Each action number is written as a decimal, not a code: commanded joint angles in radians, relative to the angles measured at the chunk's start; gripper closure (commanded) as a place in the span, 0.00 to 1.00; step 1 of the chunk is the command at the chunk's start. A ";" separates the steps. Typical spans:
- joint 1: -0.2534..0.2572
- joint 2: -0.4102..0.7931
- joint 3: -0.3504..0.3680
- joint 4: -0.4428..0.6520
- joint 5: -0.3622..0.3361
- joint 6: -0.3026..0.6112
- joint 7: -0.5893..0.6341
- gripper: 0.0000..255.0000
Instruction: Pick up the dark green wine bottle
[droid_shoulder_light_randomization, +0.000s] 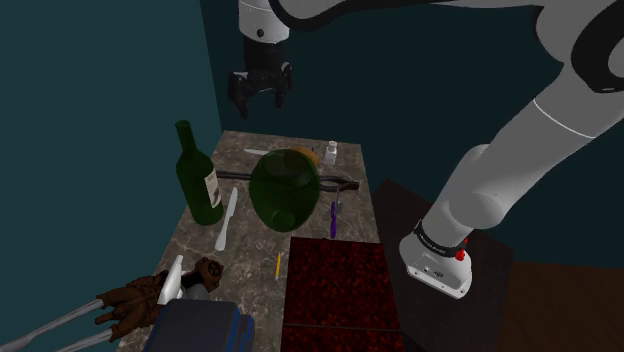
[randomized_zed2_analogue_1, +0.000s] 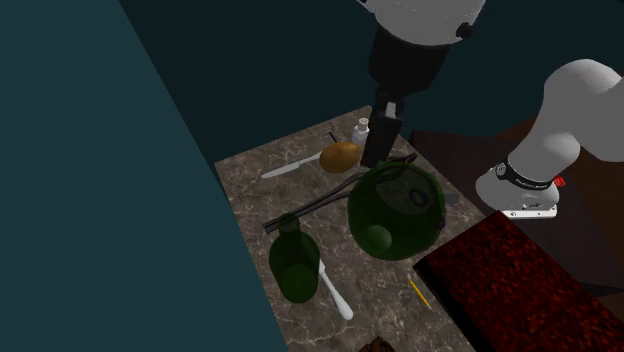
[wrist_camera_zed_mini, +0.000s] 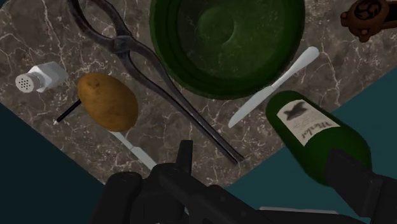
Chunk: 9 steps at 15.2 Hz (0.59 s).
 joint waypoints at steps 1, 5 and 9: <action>0.009 0.076 0.026 0.068 -0.023 0.011 0.045 0.00; 0.038 0.228 0.065 0.218 -0.083 0.012 0.128 0.00; 0.089 0.391 0.088 0.399 -0.157 -0.011 0.206 0.00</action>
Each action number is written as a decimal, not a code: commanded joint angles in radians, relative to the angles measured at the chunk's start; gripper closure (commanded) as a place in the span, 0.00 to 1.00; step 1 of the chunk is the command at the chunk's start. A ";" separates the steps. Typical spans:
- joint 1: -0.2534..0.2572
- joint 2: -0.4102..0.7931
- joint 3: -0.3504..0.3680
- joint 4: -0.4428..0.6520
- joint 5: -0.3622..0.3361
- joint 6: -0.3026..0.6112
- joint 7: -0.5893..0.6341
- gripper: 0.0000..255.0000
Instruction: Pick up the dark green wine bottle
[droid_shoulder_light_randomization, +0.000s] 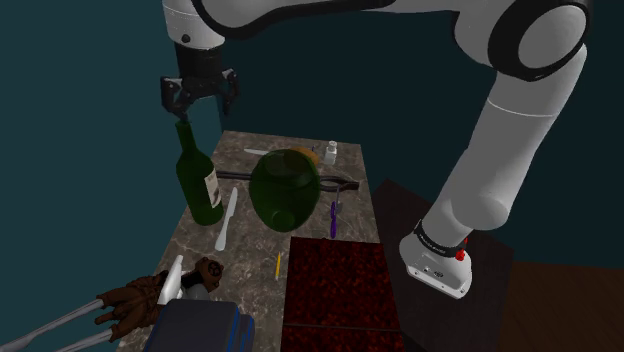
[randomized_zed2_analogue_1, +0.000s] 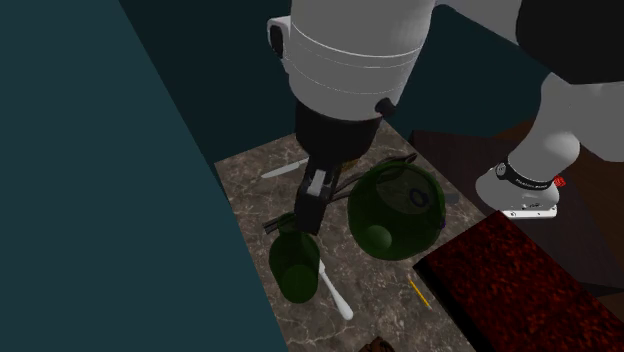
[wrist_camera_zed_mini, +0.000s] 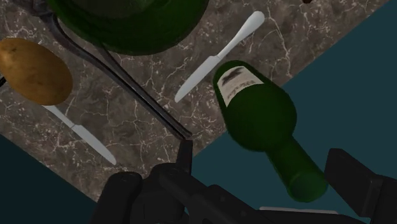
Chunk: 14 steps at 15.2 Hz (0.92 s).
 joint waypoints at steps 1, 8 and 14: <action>0.028 0.087 0.006 0.102 -0.039 -0.017 0.034 0.00; 0.056 0.160 0.003 0.127 -0.072 0.029 0.064 0.00; 0.054 0.163 0.002 0.097 -0.074 0.062 0.066 1.00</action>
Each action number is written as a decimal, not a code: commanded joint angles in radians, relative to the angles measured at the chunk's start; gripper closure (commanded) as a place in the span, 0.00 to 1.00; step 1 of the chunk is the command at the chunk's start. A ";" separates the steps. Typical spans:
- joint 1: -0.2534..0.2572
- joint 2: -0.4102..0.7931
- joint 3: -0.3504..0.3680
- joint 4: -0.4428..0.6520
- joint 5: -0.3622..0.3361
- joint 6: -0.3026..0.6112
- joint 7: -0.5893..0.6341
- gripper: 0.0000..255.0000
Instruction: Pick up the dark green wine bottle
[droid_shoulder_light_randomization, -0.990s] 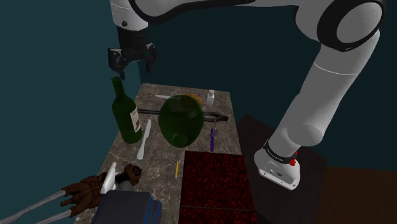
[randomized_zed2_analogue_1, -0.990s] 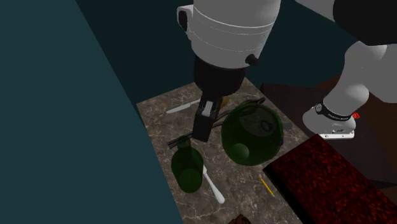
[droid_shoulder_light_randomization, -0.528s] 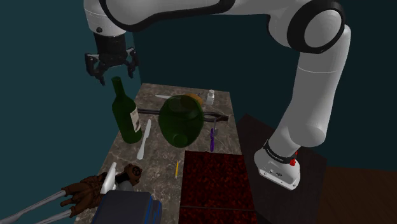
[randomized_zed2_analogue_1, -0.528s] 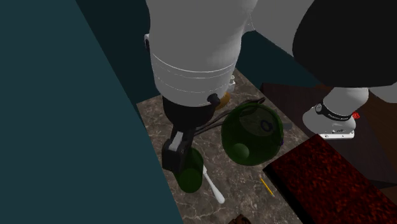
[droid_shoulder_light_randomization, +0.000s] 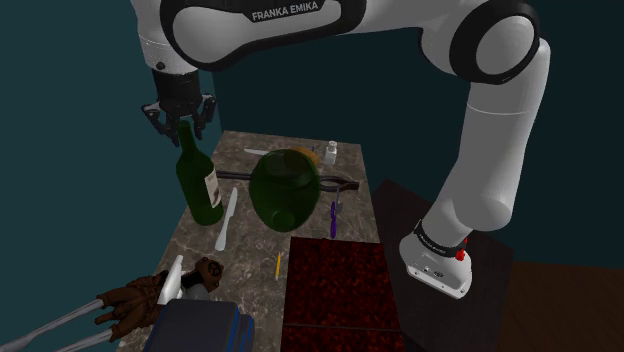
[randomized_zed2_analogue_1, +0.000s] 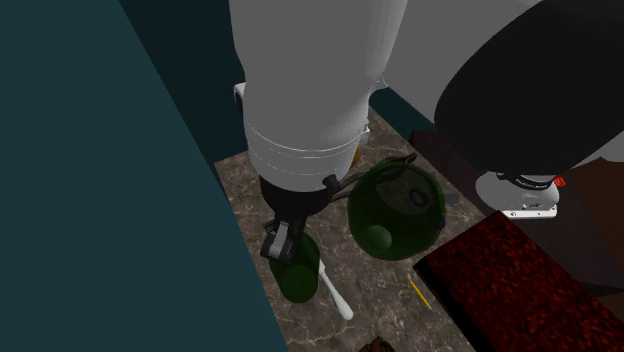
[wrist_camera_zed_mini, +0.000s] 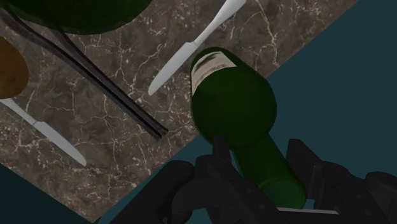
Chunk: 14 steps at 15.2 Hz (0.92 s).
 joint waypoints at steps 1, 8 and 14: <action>0.000 0.000 0.000 -0.001 0.000 0.001 0.000 1.00; -0.001 -0.001 0.000 -0.004 0.000 0.003 0.000 1.00; 0.006 0.000 0.003 0.078 0.003 -0.078 -0.005 1.00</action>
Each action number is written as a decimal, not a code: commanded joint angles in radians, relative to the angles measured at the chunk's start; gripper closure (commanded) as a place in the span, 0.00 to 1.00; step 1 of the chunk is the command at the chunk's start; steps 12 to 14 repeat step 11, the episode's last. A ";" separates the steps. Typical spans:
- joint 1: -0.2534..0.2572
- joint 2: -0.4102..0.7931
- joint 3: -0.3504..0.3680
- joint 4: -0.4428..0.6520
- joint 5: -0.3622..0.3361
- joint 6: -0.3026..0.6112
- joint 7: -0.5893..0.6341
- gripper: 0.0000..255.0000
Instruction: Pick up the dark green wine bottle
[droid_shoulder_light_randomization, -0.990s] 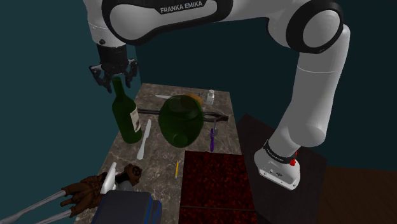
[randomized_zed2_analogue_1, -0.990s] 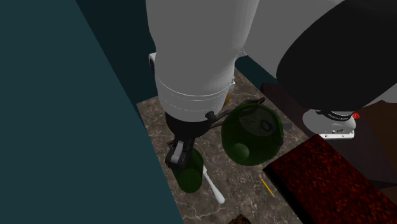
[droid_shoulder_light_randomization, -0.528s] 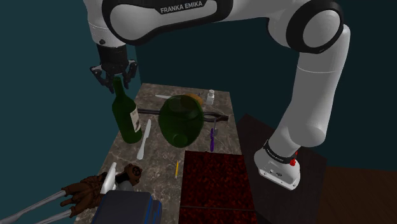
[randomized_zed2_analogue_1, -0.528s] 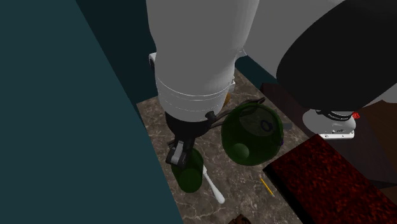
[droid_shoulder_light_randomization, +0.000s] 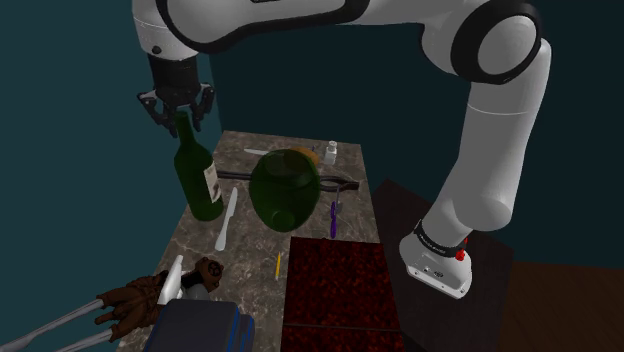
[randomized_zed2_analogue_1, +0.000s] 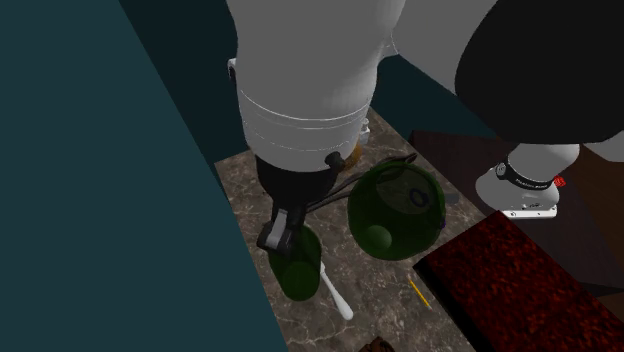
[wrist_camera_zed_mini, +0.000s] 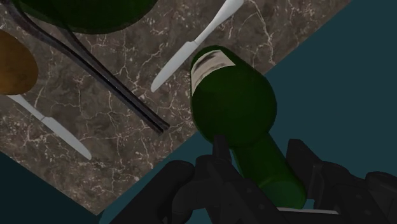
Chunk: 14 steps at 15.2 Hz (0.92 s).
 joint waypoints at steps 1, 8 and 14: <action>0.005 0.005 0.001 0.036 -0.001 -0.031 0.000 1.00; 0.020 0.022 0.003 0.155 -0.007 -0.134 -0.003 1.00; 0.023 0.026 0.003 0.177 -0.009 -0.152 -0.004 1.00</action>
